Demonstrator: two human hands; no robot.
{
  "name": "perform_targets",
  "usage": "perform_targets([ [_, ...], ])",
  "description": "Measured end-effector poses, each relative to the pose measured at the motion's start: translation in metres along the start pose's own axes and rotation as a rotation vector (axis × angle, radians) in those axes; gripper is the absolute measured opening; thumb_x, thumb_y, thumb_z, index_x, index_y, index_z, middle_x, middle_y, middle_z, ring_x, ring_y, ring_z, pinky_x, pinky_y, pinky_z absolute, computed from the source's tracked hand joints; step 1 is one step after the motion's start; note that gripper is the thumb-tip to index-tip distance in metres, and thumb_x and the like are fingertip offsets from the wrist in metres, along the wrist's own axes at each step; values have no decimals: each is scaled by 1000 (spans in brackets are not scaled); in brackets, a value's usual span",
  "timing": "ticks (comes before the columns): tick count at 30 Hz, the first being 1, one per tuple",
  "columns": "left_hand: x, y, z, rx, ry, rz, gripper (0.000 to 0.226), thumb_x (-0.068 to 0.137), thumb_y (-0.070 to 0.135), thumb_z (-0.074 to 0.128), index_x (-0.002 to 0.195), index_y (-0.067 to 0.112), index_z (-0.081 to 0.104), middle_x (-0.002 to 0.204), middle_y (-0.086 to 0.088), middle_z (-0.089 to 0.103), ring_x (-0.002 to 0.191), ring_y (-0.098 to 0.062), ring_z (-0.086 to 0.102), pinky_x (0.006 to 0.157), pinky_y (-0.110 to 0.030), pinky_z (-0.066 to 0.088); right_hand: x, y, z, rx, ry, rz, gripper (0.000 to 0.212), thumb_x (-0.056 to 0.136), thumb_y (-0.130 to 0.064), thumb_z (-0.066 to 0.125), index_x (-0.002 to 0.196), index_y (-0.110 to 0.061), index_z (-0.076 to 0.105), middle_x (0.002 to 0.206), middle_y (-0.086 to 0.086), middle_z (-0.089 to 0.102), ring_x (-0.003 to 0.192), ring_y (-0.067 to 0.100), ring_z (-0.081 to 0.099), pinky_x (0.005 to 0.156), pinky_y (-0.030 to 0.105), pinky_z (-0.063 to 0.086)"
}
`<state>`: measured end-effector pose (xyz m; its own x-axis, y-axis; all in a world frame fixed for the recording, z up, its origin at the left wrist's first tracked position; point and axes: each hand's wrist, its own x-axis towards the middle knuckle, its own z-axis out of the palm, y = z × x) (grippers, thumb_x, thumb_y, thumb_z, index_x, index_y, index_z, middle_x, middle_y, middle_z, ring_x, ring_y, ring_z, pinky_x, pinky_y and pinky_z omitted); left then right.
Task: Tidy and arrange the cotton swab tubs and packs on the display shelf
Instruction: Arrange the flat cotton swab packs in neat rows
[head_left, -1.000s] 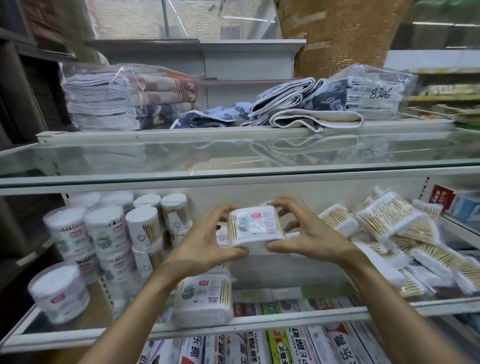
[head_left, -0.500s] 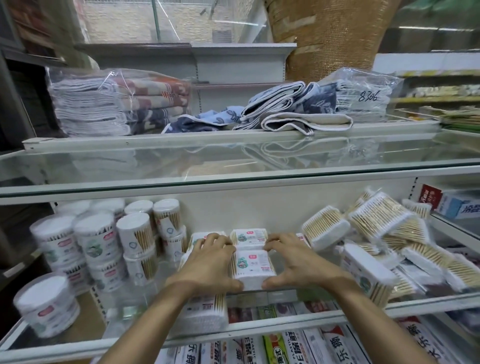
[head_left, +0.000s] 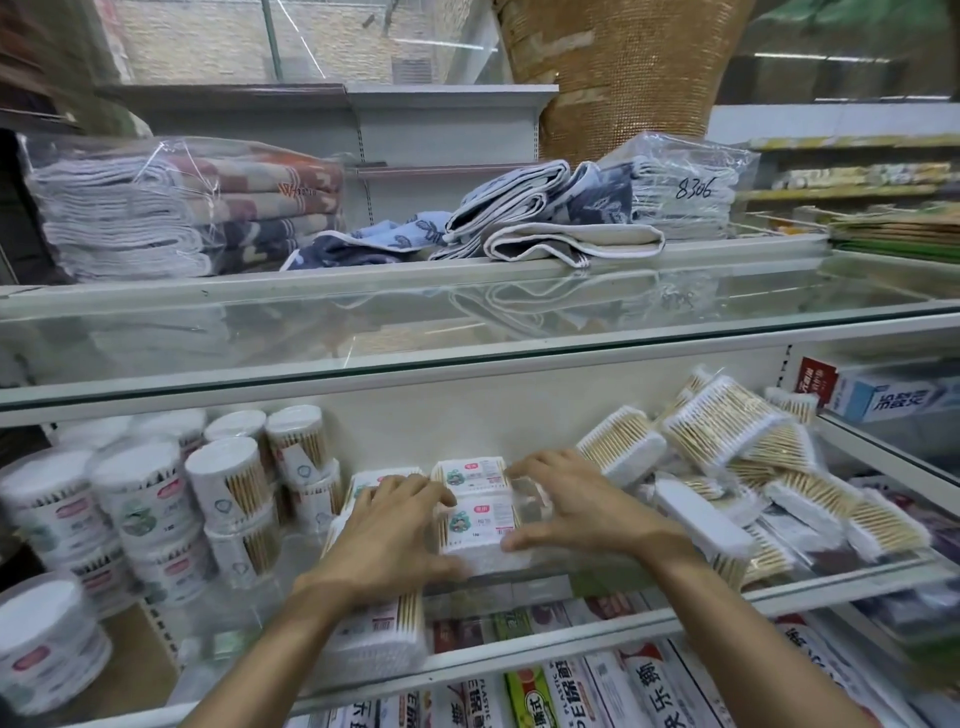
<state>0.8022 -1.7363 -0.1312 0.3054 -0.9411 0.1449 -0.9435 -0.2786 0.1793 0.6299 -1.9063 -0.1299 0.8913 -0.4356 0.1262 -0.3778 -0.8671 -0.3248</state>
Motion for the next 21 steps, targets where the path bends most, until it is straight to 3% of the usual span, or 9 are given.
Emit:
perform_targets([
  [2, -4, 1, -5, -222, 68, -4, 71, 70, 76, 60, 129, 39, 48, 137, 18, 42, 129, -6, 35, 110, -35, 32, 2, 7, -20, -118, 100, 36, 82, 76, -67, 69, 145, -32, 40, 147, -5, 42, 134, 18, 33, 110, 39, 32],
  [5, -6, 4, -12, -398, 237, -14, 58, 73, 75, 54, 120, 42, 51, 126, 23, 43, 124, -3, 40, 104, -30, 35, 6, 23, -47, -570, 217, 132, 73, 82, -52, 71, 145, -33, 38, 147, 2, 42, 130, 29, 36, 104, 44, 33],
  [10, -6, 9, -18, -504, 346, -46, 33, 88, 51, 63, 117, 38, 58, 124, 19, 51, 120, -1, 48, 103, -27, 36, 13, 41, -44, -930, 51, 208, 66, 82, -30, 70, 141, -35, 41, 148, 11, 34, 132, 35, 32, 104, 51, 30],
  [14, -6, 9, -17, -560, 354, -49, 25, 89, 51, 62, 111, 43, 59, 121, 23, 53, 117, 2, 51, 105, -33, 43, 17, 39, -38, -996, 36, 142, 54, 90, -21, 62, 141, -25, 45, 150, 13, 35, 135, 36, 32, 105, 51, 30],
  [17, -7, 8, -18, -609, 369, -59, 22, 89, 48, 62, 110, 40, 61, 119, 26, 54, 116, 4, 51, 103, -34, 45, 20, 37, -41, -984, 75, 40, 45, 90, -27, 62, 134, -24, 53, 139, 7, 48, 125, 32, 41, 97, 47, 34],
  [19, -7, 7, -19, -673, 384, -78, 21, 89, 46, 63, 109, 40, 62, 119, 25, 55, 116, 3, 53, 102, -34, 48, 20, 35, -50, -917, 148, 10, 43, 88, -34, 63, 130, -28, 57, 132, 0, 56, 118, 28, 45, 92, 44, 34],
  [21, -7, 9, -22, -753, 395, -104, 20, 90, 44, 64, 110, 41, 62, 120, 22, 57, 114, -1, 57, 99, -34, 51, 18, 28, -60, -701, 278, 18, 43, 88, -40, 63, 130, -32, 58, 129, -6, 60, 115, 24, 48, 90, 41, 35],
])
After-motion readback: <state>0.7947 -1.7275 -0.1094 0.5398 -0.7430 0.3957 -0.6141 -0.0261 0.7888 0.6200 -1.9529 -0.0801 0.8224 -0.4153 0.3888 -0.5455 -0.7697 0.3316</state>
